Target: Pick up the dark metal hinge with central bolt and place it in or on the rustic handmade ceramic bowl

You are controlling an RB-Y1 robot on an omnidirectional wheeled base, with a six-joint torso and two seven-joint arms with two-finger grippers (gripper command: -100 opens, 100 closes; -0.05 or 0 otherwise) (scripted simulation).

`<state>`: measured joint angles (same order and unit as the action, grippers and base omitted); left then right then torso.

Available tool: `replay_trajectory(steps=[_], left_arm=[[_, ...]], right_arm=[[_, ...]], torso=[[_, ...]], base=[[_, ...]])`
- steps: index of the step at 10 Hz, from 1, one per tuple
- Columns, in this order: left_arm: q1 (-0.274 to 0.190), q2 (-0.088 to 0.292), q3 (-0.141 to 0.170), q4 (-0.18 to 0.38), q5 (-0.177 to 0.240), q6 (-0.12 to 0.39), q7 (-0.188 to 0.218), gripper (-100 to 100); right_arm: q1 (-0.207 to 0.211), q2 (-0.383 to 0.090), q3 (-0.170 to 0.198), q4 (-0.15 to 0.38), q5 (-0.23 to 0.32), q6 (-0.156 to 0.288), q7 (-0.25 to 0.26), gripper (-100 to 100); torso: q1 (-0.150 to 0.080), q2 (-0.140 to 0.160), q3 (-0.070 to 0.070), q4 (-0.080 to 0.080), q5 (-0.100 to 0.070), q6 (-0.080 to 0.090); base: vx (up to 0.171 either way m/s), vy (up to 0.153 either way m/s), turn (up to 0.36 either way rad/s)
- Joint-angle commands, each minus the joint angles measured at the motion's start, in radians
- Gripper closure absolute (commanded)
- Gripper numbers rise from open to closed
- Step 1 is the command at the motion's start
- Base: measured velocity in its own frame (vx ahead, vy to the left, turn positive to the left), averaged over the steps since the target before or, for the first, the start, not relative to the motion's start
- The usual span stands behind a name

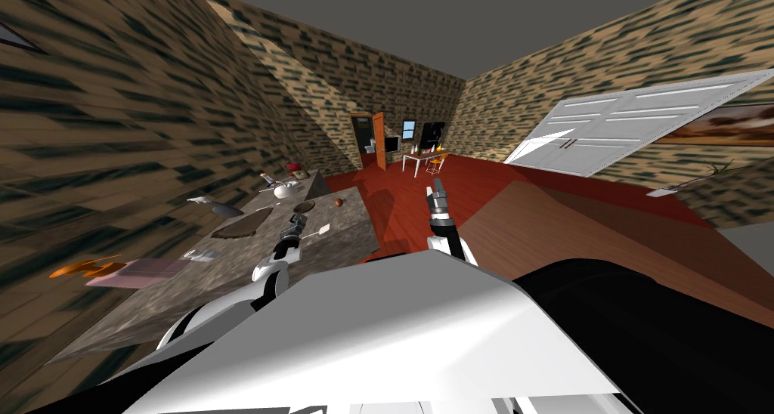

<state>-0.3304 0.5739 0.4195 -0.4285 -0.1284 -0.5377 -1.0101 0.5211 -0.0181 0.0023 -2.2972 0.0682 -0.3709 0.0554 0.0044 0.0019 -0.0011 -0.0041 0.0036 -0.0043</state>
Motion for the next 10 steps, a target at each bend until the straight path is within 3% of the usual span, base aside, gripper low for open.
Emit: replay_trajectory(steps=[1,4,8,10], left_arm=[[-0.007,0.012,-0.012,0.002,-0.005,0.006,0.031,100],[-0.014,0.025,-0.023,0.003,-0.010,0.012,0.061,100],[-0.037,0.072,-0.061,0.007,-0.029,0.030,0.163,100],[-0.037,0.072,-0.061,0.007,-0.029,0.030,0.163,100]], right_arm=[[0.000,0.000,0.000,0.000,0.000,0.000,0.000,0],[0.000,0.000,0.000,0.000,0.000,0.000,0.000,0],[0.000,0.000,0.000,0.000,0.000,0.000,0.000,0],[0.000,0.000,0.000,0.000,0.000,0.000,0.000,0]], torso=[[0.000,0.000,0.000,0.000,0.000,0.000],[0.000,0.000,0.000,0.001,0.000,0.001],[0.001,0.000,0.001,0.002,0.000,0.001],[0.001,0.001,0.001,0.002,0.000,0.001]], base=[[0.008,0.006,-0.022],[0.012,0.009,-0.027],[0.014,0.014,-0.034],[0.010,0.009,-0.006]])
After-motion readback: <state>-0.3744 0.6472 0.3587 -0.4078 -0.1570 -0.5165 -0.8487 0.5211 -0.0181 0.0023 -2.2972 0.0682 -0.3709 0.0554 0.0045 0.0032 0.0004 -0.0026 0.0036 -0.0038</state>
